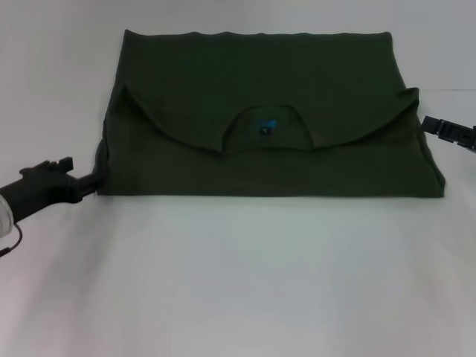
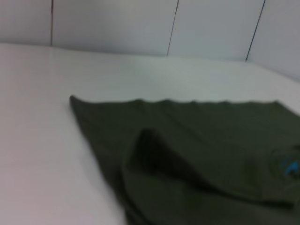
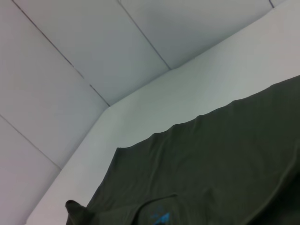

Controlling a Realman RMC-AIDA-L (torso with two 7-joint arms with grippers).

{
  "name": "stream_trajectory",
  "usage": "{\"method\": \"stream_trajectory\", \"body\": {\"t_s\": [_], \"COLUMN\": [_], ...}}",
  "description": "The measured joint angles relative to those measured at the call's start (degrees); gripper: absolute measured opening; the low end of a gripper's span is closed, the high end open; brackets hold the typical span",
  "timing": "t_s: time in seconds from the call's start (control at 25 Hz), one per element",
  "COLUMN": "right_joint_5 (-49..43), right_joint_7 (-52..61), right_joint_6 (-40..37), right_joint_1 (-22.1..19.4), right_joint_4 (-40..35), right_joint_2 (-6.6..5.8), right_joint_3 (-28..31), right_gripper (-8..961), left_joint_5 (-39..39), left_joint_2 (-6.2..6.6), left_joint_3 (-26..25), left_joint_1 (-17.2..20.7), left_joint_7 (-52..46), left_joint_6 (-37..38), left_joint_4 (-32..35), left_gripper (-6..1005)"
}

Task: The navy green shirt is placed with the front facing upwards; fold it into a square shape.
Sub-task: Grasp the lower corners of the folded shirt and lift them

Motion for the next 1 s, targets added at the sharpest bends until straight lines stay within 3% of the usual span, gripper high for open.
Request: {"method": "stream_trajectory", "body": {"t_s": [0.24, 0.64, 1.0], "right_joint_5": [0.0, 0.2, 0.2], "right_joint_7": [0.0, 0.5, 0.5], "right_joint_6": [1.3, 2.2, 2.4], "right_joint_1": [0.2, 0.1, -0.2], "right_joint_4": [0.2, 0.2, 0.2], "right_joint_2": [0.37, 0.42, 0.39], "right_joint_3": [0.1, 0.4, 0.6], "right_gripper": [711, 709, 708], "left_joint_5": [2.2, 2.4, 2.4], "left_joint_2": [-0.10, -0.29, -0.22], "left_joint_3": [0.6, 7.1, 9.5], "left_joint_1": [-0.4, -2.0, -2.9], "left_joint_7": [2.6, 3.7, 3.5], "left_joint_6": [-3.2, -9.6, -9.9], "left_joint_4": [-1.7, -3.9, -4.4], "left_gripper": [779, 776, 768]}}
